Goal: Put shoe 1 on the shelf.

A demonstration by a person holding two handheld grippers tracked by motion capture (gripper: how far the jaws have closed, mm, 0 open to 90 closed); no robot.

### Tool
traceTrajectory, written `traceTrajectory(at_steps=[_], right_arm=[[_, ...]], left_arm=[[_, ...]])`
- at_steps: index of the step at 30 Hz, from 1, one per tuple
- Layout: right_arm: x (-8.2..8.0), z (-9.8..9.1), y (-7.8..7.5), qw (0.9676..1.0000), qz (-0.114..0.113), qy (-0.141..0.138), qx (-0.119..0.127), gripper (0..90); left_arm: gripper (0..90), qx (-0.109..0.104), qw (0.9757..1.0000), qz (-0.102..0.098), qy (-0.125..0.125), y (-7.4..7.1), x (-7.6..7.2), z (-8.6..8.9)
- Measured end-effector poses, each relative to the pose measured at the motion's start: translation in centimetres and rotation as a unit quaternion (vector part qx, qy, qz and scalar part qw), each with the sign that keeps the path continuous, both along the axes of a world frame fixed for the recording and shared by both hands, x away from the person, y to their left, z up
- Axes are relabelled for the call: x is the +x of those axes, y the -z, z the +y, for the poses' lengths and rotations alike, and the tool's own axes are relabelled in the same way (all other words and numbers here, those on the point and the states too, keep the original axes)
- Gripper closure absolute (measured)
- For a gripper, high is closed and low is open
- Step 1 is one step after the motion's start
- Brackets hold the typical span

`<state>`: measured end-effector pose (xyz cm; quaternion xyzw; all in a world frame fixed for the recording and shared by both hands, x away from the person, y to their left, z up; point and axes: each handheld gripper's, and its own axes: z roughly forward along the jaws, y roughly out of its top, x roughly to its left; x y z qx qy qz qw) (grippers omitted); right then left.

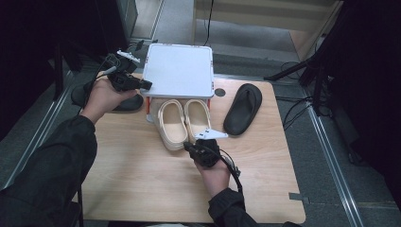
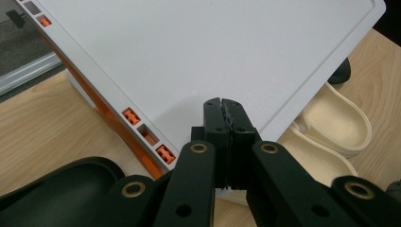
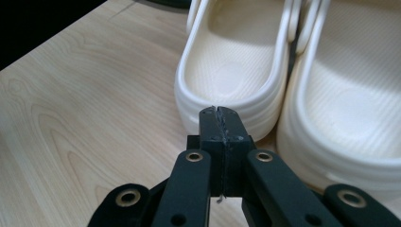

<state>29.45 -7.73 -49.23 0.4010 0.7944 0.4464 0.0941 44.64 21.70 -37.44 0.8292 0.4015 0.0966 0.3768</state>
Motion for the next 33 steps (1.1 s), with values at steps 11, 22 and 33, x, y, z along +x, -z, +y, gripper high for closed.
traceTrajectory(at_steps=[11,22,33], right_arm=[[0.2,1.2,1.6,0.9998,0.015,-0.008,-0.013,90.0],[0.9,2.0,1.8,0.9999,0.013,-0.006,-0.005,90.0],[1.9,3.4,1.5,0.9997,0.017,-0.008,-0.014,90.0]], left_arm=[[90.0,-0.001,1.0000,0.001,0.002,0.0,0.0,0.0],[90.0,-0.001,1.0000,-0.001,0.002,0.0,0.0,0.0],[90.0,-0.002,1.0000,-0.001,0.002,0.0,0.0,0.0]])
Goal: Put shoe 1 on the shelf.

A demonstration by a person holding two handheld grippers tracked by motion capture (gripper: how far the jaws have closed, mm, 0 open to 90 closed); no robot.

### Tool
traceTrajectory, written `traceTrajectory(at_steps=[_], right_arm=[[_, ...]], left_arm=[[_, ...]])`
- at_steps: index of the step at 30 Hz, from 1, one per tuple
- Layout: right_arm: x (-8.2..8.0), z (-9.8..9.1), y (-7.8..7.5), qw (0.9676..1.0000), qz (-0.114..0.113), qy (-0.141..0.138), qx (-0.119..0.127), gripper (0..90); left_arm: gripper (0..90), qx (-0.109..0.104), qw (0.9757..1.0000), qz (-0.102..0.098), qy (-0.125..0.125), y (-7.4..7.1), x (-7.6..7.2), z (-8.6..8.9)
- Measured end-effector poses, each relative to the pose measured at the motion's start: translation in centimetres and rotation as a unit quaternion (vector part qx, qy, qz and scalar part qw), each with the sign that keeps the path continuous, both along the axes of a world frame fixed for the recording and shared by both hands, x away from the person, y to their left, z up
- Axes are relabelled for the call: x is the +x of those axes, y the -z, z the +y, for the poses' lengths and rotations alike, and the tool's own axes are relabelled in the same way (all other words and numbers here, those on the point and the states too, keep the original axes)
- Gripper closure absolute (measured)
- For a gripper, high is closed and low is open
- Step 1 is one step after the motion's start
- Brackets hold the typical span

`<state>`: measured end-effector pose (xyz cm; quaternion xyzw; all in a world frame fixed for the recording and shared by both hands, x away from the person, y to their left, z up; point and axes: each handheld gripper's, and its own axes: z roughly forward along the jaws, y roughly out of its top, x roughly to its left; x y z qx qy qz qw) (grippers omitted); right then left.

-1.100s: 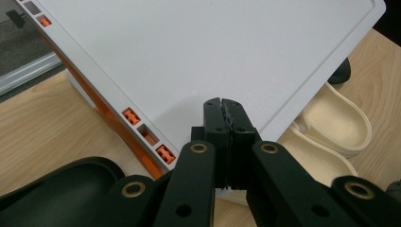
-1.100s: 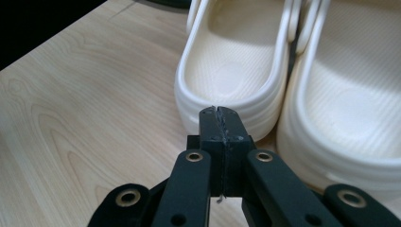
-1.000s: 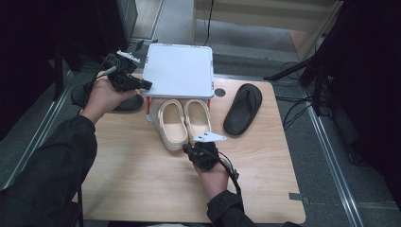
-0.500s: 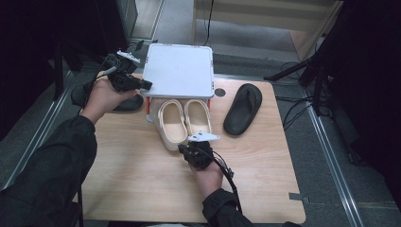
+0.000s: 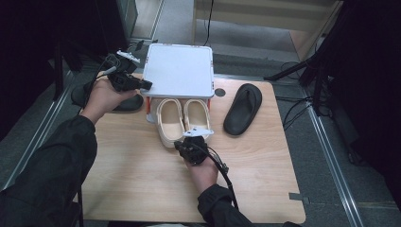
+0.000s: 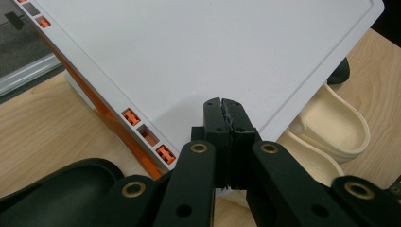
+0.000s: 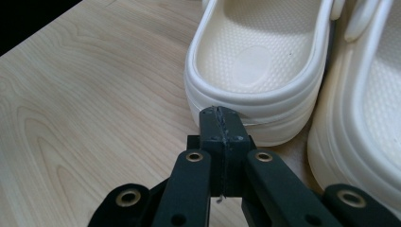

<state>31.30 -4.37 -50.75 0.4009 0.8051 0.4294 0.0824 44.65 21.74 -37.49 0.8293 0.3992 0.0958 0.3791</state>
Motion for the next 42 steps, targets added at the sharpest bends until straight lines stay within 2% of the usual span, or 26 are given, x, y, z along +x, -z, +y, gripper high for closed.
traceTrajectory(at_steps=[2,8,13,20,22,23,25,31,35,40,42], right_arm=[[0.1,0.3,0.1,0.9999,-0.006,0.005,-0.008,90.0],[0.8,1.1,0.2,0.9999,0.001,0.013,0.004,90.0],[1.8,2.2,0.3,0.9997,-0.007,0.016,-0.018,90.0],[2.7,3.5,0.1,0.9995,-0.010,0.016,-0.024,90.0],[3.1,3.8,0.2,0.9995,-0.006,0.020,-0.023,90.0],[3.3,3.9,0.2,0.9997,-0.004,0.022,-0.014,90.0],[3.7,4.2,0.2,0.9995,-0.002,0.028,-0.017,90.0],[5.1,5.8,-0.1,0.9977,-0.016,0.040,-0.053,90.0],[6.2,6.4,-0.2,0.9970,-0.017,0.052,-0.055,90.0],[7.6,6.7,-0.1,0.9968,-0.005,0.067,-0.043,90.0],[8.0,7.0,0.0,0.9963,-0.008,0.072,-0.046,90.0]], left_arm=[[90.0,0.000,1.0000,-0.001,0.001,0.0,0.0,0.0],[90.0,0.000,1.0000,0.000,0.001,0.0,0.0,0.0],[90.0,0.001,1.0000,0.000,0.001,0.0,0.0,0.0],[90.0,0.002,1.0000,0.000,-0.001,0.0,0.0,0.0],[90.0,0.003,1.0000,-0.002,-0.001,0.0,0.0,-0.1],[90.0,0.003,1.0000,-0.002,-0.002,0.0,-0.1,-0.1],[90.0,0.003,1.0000,-0.001,-0.001,0.0,-0.1,-0.1],[90.0,0.001,1.0000,-0.002,-0.001,0.0,0.0,-0.1],[90.0,0.004,1.0000,-0.003,0.000,0.0,-0.1,-0.1],[90.0,0.006,1.0000,-0.003,0.002,0.0,-0.1,-0.1],[90.0,0.006,1.0000,-0.004,0.000,0.0,-0.1,-0.1]])
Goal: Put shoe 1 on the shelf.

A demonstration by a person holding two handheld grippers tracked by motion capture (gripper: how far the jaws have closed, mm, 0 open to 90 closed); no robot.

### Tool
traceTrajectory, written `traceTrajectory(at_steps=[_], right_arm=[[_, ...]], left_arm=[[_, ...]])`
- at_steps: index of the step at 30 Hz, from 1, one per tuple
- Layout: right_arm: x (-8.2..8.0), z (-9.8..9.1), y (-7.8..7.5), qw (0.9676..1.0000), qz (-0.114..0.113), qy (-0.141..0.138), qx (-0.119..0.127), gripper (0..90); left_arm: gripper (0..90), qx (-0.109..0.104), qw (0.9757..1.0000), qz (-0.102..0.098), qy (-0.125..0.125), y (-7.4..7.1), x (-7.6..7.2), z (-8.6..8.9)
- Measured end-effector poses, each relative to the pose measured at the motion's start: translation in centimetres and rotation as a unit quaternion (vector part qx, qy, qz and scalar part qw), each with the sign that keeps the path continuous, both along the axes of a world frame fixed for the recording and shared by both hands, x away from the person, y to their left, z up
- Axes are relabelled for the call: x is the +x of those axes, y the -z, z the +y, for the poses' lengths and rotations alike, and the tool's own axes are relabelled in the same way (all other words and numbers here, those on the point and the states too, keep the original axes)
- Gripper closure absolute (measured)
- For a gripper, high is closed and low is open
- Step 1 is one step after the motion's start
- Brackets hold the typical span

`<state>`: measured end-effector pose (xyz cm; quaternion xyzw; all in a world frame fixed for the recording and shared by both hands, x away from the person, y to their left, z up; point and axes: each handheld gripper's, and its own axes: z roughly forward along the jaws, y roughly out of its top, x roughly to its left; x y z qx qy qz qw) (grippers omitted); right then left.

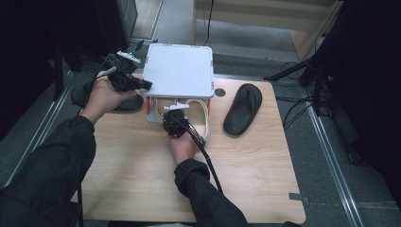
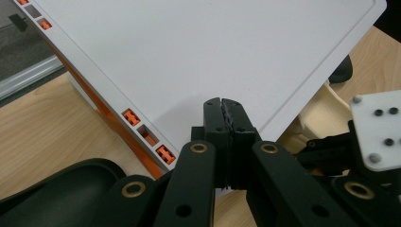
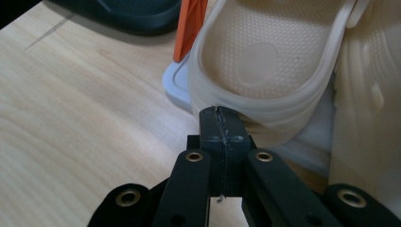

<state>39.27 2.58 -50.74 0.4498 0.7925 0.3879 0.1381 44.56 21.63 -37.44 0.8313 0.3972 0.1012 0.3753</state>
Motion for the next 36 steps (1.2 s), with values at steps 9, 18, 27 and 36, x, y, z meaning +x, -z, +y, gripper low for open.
traceTrajectory(at_steps=[9,18,27,36], right_arm=[[0.2,0.7,-0.1,1.0000,0.007,-0.007,-0.001,90.0],[-2.2,-0.9,-1.5,0.9987,-0.002,-0.039,0.034,90.0],[-4.8,-4.6,-3.2,0.9966,-0.015,-0.069,0.042,90.0],[-7.2,-8.5,-3.0,0.9963,-0.015,-0.071,0.046,90.0]], left_arm=[[90.0,-0.004,1.0000,0.000,0.000,0.0,0.0,0.1],[90.0,-0.004,1.0000,0.002,-0.001,0.0,0.0,0.0],[90.0,-0.004,1.0000,0.003,-0.004,0.0,0.0,0.0],[90.0,-0.003,1.0000,0.003,-0.005,0.0,0.1,0.0]])
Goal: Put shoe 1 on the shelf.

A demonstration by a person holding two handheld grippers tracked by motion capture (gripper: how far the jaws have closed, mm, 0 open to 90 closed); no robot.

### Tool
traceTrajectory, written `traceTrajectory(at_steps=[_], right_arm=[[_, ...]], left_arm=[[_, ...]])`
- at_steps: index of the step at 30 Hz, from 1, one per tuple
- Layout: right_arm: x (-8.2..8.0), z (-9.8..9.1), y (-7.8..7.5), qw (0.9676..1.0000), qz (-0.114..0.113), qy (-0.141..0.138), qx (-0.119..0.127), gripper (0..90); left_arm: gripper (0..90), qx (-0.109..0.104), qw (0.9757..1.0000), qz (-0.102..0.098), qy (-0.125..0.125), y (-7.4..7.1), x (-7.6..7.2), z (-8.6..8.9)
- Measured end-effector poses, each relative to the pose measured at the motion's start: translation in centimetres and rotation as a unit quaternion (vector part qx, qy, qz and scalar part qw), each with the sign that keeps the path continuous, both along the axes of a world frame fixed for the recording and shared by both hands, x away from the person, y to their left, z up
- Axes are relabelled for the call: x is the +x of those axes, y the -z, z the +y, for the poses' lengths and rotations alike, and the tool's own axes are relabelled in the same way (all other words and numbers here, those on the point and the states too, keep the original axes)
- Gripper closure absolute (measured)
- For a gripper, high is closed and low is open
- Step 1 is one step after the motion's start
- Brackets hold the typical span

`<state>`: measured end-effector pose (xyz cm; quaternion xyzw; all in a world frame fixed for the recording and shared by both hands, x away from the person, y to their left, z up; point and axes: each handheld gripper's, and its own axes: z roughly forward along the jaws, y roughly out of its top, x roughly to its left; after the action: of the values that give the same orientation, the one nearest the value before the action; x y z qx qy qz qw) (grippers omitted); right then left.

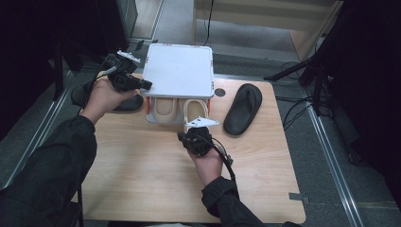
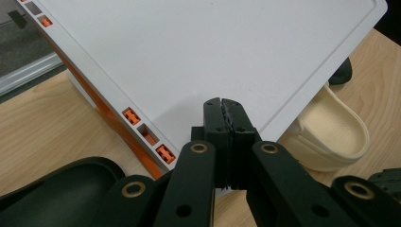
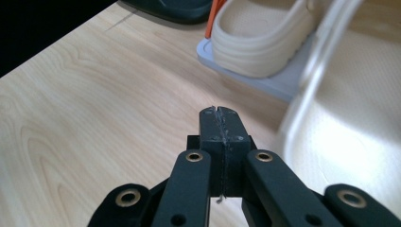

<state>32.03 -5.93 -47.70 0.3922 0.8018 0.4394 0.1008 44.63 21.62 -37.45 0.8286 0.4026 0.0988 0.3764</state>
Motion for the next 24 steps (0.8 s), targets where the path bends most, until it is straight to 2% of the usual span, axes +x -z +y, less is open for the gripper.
traceTrajectory(at_steps=[8,15,19,24], right_arm=[[-2.5,-2.8,1.1,0.9999,-0.012,0.009,-0.005,90.0],[-2.6,-4.6,2.2,0.9997,0.004,0.025,-0.006,90.0],[-2.5,-5.1,2.5,0.9993,0.001,0.034,-0.016,90.0],[-2.1,-5.5,3.1,0.9989,0.010,0.041,-0.022,90.0]], left_arm=[[90.0,-0.003,1.0000,-0.001,0.000,0.1,0.1,-0.3],[90.0,-0.004,1.0000,-0.001,-0.001,0.1,0.1,-0.2],[90.0,-0.003,1.0000,0.000,-0.003,0.1,0.0,-0.3],[90.0,-0.009,1.0000,-0.002,-0.004,0.2,0.0,-0.2]])
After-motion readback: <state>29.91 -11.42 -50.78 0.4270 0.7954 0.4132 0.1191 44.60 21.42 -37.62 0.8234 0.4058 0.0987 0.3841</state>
